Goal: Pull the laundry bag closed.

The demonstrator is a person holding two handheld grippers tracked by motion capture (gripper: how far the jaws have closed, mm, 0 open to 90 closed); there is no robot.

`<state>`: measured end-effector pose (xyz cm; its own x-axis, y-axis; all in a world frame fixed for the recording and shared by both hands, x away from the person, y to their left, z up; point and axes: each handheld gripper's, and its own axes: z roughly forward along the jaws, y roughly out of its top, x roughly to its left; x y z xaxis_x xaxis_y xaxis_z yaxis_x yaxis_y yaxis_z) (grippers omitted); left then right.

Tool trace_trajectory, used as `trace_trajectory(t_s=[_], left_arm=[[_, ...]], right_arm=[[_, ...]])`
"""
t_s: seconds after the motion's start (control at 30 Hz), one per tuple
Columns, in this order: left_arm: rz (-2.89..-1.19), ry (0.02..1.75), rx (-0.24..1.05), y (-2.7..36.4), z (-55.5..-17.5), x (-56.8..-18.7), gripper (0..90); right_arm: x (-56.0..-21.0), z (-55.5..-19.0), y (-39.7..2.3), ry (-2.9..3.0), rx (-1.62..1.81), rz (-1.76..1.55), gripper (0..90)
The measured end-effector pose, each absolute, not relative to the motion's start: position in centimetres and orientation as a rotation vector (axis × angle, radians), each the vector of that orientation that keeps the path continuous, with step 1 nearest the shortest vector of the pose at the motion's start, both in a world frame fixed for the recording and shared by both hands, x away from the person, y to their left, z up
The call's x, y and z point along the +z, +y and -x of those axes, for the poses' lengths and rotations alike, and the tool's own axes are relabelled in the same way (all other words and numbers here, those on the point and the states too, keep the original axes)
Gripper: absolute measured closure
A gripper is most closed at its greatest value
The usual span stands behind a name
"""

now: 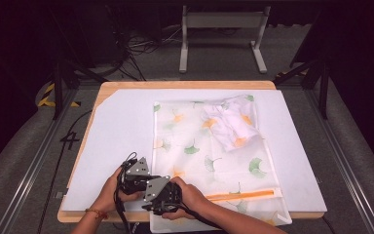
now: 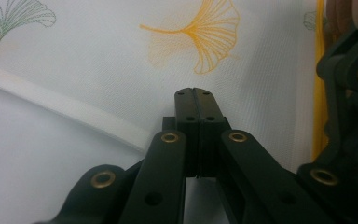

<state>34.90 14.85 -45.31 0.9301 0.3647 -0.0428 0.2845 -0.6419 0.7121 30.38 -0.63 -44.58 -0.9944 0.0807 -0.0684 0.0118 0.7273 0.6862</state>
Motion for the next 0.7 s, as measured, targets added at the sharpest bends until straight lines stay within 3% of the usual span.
trace_trajectory(t_s=[0.3, 0.7], left_arm=[[-2.305, 0.455, 0.128, 14.9, -35.0, -45.3, 90.0], [-2.298, 0.455, 0.128, 14.9, -34.9, -45.4, 90.0]], right_arm=[[-44.2, -30.8, -1.1, 2.857, 1.157, -0.118, 86.7], [-43.3, -30.7, -2.3, 2.82, 1.243, -0.15, 85.3]])
